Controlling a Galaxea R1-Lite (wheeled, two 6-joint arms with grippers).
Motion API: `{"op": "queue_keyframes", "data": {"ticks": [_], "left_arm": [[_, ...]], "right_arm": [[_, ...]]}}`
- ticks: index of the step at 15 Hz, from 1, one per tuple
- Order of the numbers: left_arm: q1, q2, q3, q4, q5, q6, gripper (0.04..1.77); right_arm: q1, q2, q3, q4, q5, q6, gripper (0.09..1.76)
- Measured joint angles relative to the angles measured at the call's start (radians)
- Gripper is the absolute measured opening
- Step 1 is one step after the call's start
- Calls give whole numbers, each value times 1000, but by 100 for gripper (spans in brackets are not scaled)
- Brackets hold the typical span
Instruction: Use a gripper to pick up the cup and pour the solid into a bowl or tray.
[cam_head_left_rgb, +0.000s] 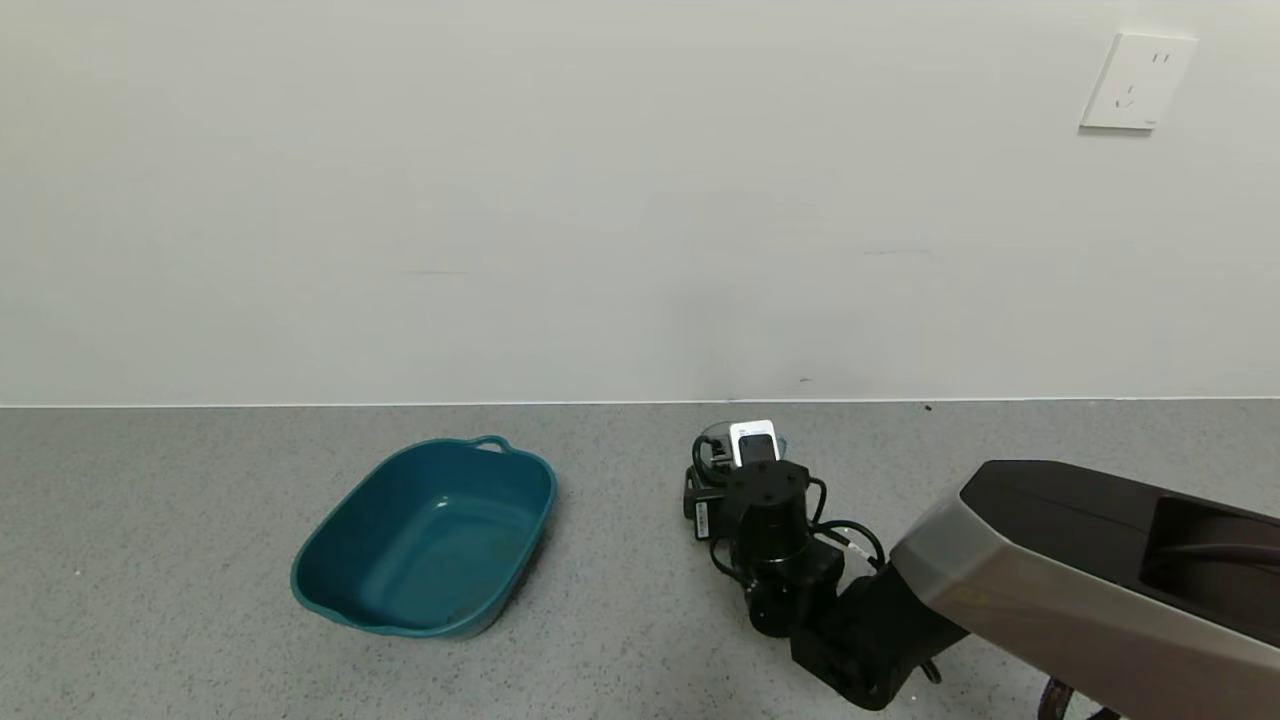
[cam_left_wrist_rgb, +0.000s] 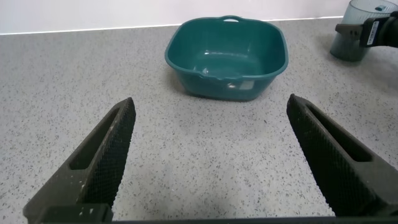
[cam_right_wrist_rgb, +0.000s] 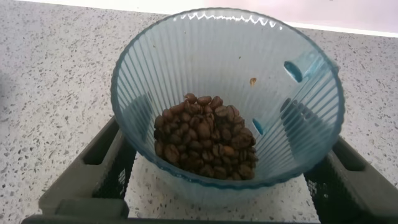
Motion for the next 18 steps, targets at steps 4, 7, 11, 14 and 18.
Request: {"op": "queue_keyframes", "data": {"ticks": [4, 7, 11, 14, 18], "left_arm": [[0, 0, 0, 0, 0, 0, 175], [0, 0, 0, 0, 0, 0, 175], [0, 0, 0, 0, 0, 0, 175], [0, 0, 0, 0, 0, 0, 175], [0, 0, 0, 0, 0, 0, 175]], "right_arm": [[0, -12, 13, 7, 8, 0, 165], [9, -40, 53, 22, 40, 1, 167], [13, -110, 142, 88, 100, 1, 168], [11, -172, 197, 133, 133, 5, 169], [11, -270, 270, 204, 155, 8, 170]]}}
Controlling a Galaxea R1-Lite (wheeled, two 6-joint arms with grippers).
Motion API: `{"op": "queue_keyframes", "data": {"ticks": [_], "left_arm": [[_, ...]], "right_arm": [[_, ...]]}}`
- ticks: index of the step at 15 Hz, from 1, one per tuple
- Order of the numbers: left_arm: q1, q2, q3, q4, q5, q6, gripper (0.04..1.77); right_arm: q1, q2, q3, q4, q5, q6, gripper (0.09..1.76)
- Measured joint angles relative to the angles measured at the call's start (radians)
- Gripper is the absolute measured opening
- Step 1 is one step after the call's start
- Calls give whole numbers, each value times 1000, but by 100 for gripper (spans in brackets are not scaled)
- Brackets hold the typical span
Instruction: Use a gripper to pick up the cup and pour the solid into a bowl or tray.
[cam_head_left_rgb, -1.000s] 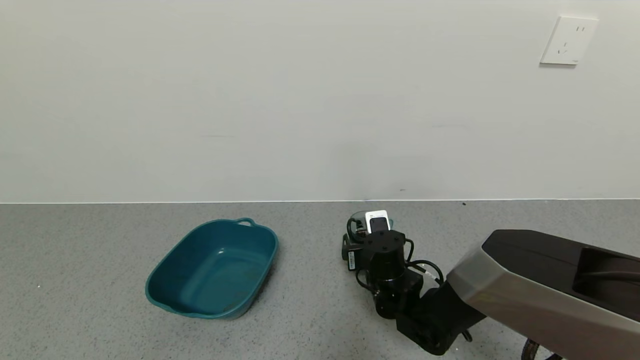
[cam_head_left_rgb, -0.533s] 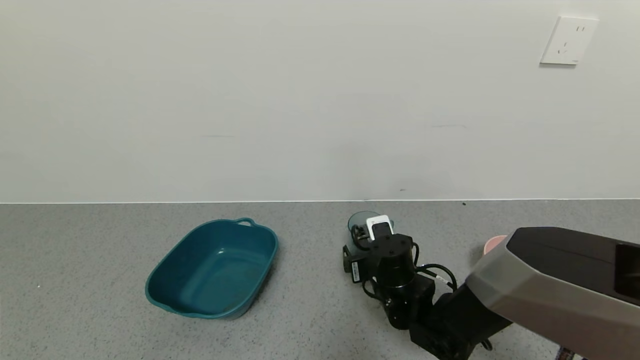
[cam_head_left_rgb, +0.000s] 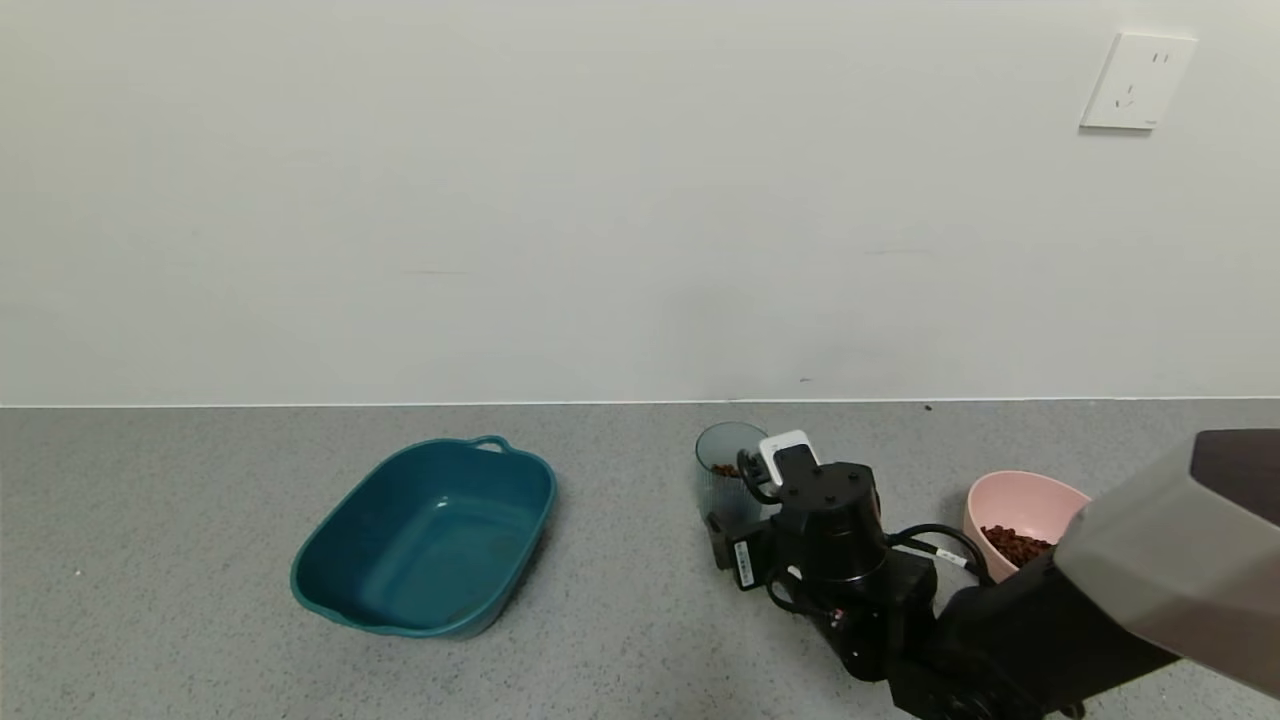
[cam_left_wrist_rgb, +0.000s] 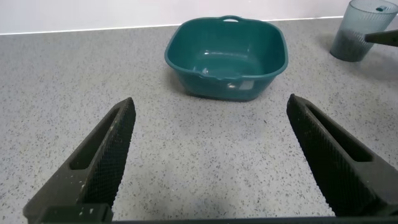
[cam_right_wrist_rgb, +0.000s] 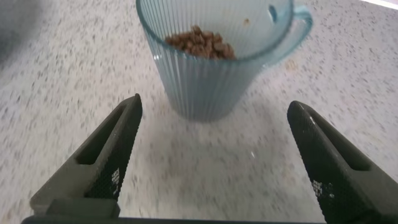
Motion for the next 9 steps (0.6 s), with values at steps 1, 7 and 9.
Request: {"op": "queue_keyframes", "data": {"ticks": [1, 7, 9], "left_arm": [[0, 0, 0, 0, 0, 0, 175], [0, 0, 0, 0, 0, 0, 175], [0, 0, 0, 0, 0, 0, 175]], "right_arm": [[0, -30, 24, 10, 12, 0, 170], [-5, -299, 166, 202, 69, -1, 170], [-6, -421, 205, 317, 78, -1, 170]]}}
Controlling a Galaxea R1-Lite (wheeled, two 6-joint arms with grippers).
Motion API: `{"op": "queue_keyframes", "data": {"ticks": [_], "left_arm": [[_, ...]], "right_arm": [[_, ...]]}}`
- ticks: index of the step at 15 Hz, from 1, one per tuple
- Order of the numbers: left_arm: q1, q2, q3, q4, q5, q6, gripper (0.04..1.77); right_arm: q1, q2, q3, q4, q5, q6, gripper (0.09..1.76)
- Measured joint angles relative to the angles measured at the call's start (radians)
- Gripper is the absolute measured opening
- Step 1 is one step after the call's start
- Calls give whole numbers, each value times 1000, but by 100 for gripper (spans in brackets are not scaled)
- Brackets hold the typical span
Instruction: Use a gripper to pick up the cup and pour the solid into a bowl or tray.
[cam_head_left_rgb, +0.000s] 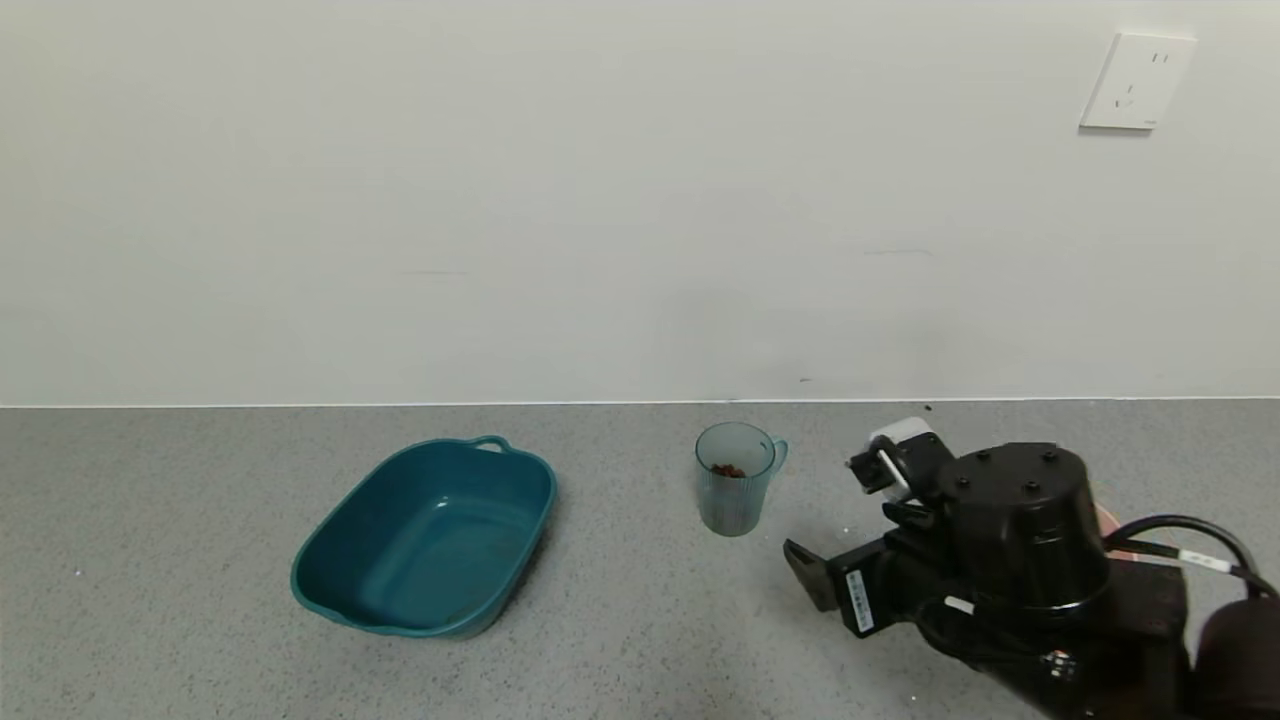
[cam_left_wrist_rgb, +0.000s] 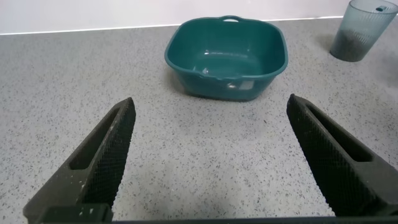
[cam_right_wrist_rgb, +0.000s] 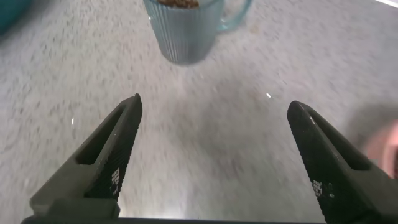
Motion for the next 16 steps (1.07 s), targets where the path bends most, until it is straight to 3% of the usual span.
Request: {"op": "queue_keyframes", "data": {"ticks": [10, 13, 16], "left_arm": [[0, 0, 0, 0, 0, 0, 175], [0, 0, 0, 0, 0, 0, 175], [0, 0, 0, 0, 0, 0, 175]], "right_arm": [[-26, -730, 63, 736, -6, 8, 170], [-101, -956, 59, 946, -37, 3, 170], [-272, -1161, 47, 1099, -67, -44, 170]]}}
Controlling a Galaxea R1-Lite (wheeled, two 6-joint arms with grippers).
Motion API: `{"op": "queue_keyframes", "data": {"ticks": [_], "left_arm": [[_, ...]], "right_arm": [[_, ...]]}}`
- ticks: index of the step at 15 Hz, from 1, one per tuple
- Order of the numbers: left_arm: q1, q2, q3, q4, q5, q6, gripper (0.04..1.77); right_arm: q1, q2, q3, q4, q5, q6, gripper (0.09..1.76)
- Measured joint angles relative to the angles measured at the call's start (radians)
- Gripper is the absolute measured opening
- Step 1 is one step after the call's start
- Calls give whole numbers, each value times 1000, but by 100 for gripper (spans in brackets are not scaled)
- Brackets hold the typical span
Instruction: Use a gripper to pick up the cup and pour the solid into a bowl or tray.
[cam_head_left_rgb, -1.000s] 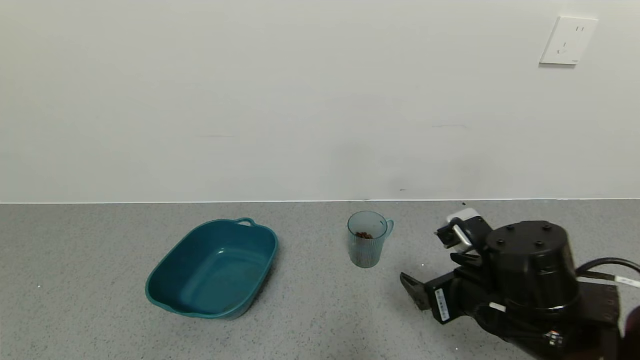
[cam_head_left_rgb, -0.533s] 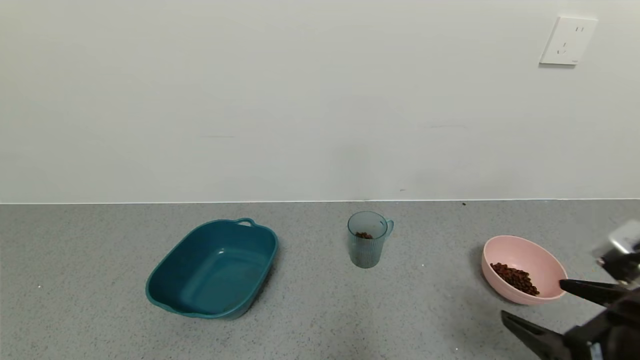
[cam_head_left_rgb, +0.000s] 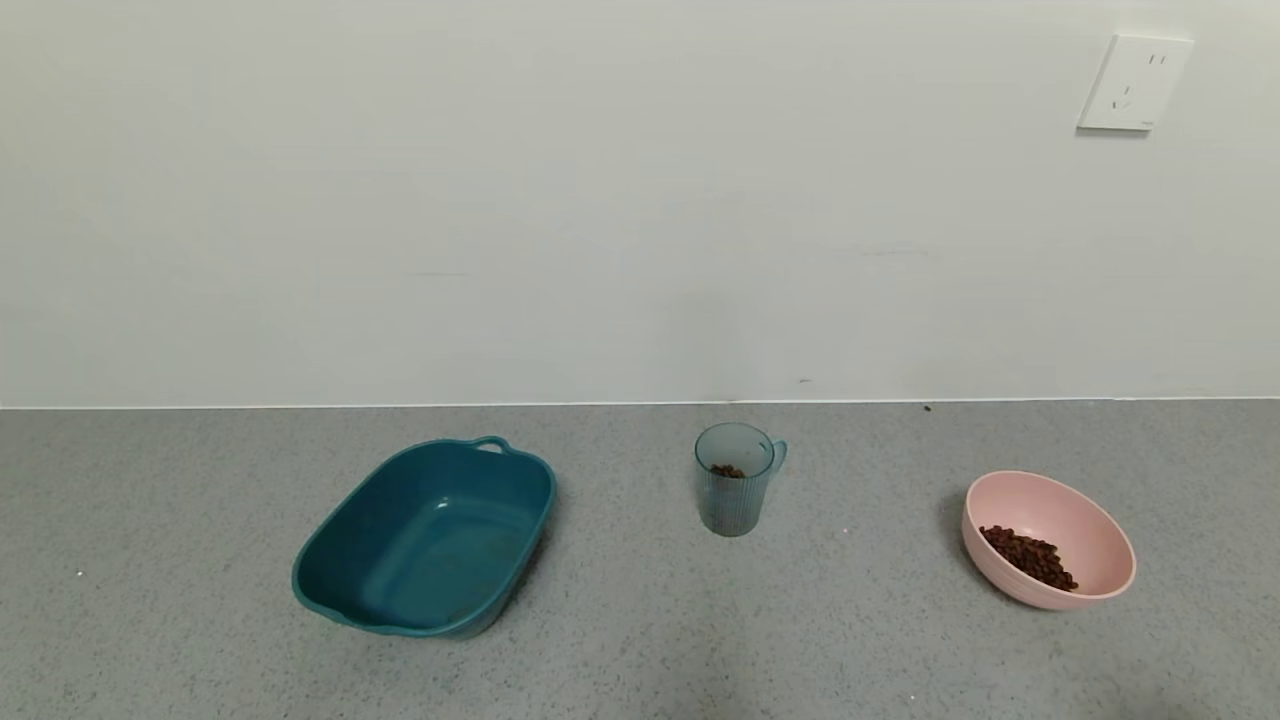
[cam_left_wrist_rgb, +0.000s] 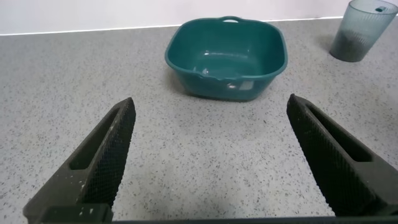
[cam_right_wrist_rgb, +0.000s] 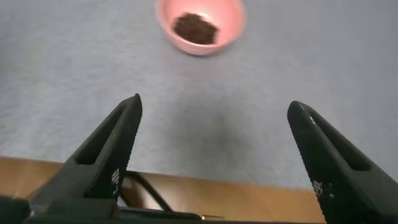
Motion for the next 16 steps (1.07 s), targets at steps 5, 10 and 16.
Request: {"op": "queue_keyframes", "data": {"ticks": [5, 10, 16], "left_arm": [[0, 0, 0, 0, 0, 0, 175], [0, 0, 0, 0, 0, 0, 175], [0, 0, 0, 0, 0, 0, 175]], "right_arm": [[-304, -215, -11, 46, 79, -48, 170], [-442, -363, 50, -27, 331, -48, 170], [-450, -475, 329, -427, 426, -49, 170]]}}
